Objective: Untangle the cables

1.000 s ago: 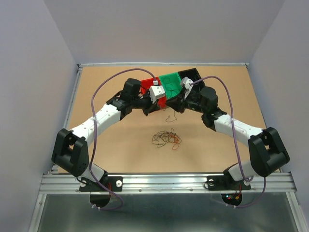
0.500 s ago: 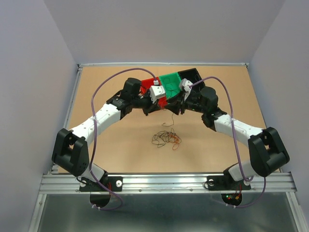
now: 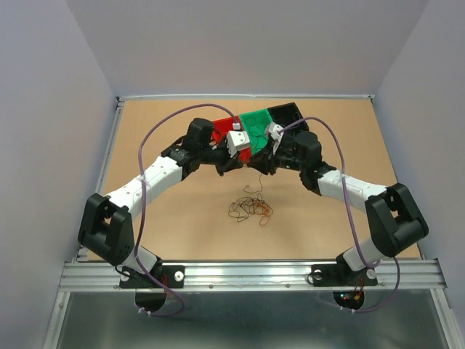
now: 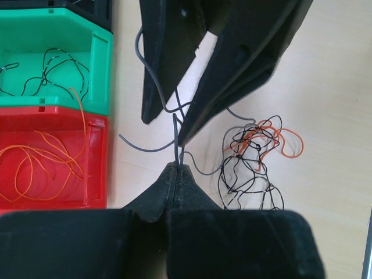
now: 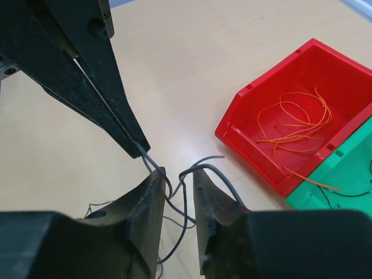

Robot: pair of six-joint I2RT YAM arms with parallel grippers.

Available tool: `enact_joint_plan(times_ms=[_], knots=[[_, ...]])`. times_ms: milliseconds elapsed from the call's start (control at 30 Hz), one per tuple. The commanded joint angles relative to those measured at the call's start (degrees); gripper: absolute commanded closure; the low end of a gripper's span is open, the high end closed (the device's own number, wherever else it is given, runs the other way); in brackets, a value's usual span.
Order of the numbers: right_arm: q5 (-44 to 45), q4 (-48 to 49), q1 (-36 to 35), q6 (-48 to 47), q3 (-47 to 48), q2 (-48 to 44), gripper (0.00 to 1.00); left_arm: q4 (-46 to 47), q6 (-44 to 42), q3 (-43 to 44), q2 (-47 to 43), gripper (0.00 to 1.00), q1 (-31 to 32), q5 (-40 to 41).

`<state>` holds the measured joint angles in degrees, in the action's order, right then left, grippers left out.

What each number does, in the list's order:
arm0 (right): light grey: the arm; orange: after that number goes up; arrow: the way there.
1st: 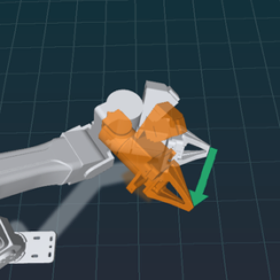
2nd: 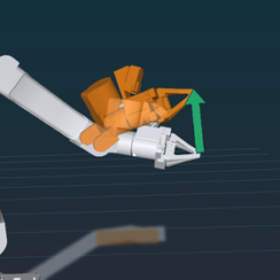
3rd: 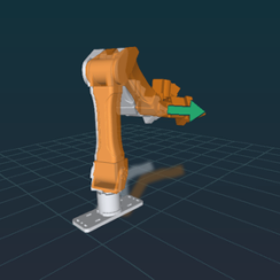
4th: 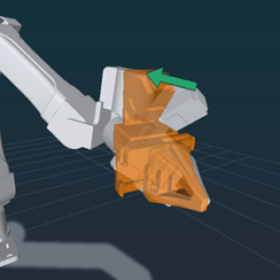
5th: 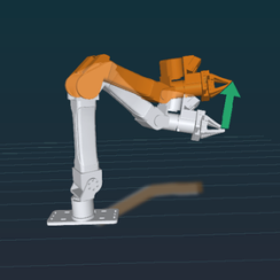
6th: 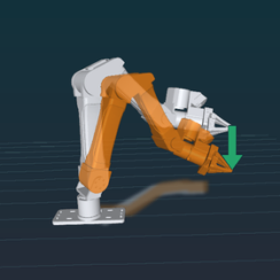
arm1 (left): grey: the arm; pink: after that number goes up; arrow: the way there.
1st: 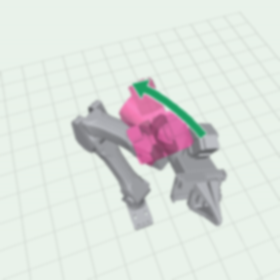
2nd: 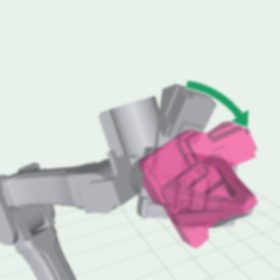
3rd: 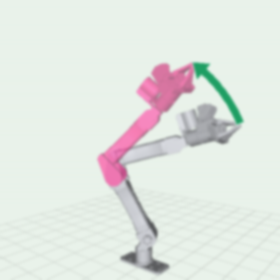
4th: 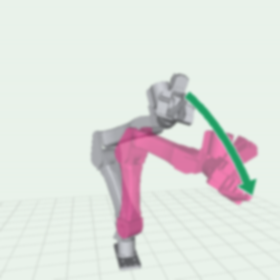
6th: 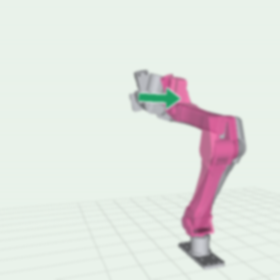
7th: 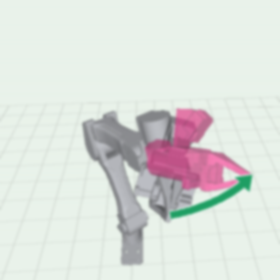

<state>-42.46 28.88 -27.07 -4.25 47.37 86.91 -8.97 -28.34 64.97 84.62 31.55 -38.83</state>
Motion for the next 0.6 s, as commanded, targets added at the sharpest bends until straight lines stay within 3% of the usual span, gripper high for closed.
enact_joint_plan(times_ms=[0, 133, 233, 300, 333, 367, 400, 567], knots=[[-2.72, 1.17, -0.18, -0.23, 4.57, 0.8, 0.74, 0.01, -0.84, 2.27, -2.27, 1.0, 0.62, -1.51], [-1.77, 1.96, -0.18, 1.35, 5.1, 1.42, 0.99, -0.08, -1.02, 2.44, -1.83, 0.99, 0.62, -0.55], [4.1, 2.49, -0.18, 3.45, 4.57, 0.98, 0.99, 2.11, 0.38, 1.57, -2.7, 0.78, 0.53, 2.25], [12.52, 2.23, -0.26, 6.42, 5.0, 0.8, 1.0, 8.5, 2.13, -2.46, -6.38, 0.45, 0.27, 4.89], [12.57, 2.14, 0.0, 7.23, 5.18, 0.8, 1.0, 8.53, 2.67, -2.48, -6.4, 0.44, 0.09, 5.69], [16.32, 2.05, 0.43, 8.11, 5.53, 0.8, 0.99, 11.14, 3.2, -4.22, -8.31, 0.32, -0.08, 6.48], [17.31, 1.88, 2.01, 10.47, 6.67, 0.89, 0.99, 12.04, 3.81, -4.85, -9.03, 0.29, -0.35, 7.01], [16.62, 2.05, 8.16, 18.92, 10.98, 1.5, 0.99, 15.64, 6.01, -6.87, -12.2, 0.18, -2.1, 8.59]])
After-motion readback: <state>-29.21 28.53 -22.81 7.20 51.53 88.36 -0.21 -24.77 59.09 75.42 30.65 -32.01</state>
